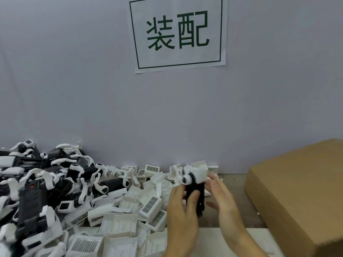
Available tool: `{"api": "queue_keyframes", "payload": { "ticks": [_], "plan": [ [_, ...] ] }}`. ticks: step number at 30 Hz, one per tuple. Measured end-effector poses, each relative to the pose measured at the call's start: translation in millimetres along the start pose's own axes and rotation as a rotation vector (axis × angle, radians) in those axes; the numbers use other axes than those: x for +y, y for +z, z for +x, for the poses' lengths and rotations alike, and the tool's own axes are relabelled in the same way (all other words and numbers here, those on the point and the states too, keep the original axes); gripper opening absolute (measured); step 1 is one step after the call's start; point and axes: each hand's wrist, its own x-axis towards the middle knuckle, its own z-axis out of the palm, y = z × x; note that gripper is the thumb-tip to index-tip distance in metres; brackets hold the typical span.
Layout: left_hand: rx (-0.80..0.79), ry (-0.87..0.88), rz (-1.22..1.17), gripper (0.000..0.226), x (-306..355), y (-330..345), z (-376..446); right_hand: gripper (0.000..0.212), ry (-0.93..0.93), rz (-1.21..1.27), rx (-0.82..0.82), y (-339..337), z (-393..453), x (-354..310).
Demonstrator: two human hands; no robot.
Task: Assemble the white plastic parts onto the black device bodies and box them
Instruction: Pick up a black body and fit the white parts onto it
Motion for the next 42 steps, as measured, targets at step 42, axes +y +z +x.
{"api": "queue_keyframes", "payload": {
  "ticks": [42],
  "plan": [
    [0.023, -0.73, -0.821, 0.067, -1.3, -15.0, 8.5, 0.026, 0.428, 0.09, -0.36, 12.4, -4.6, -0.8]
  ]
}}
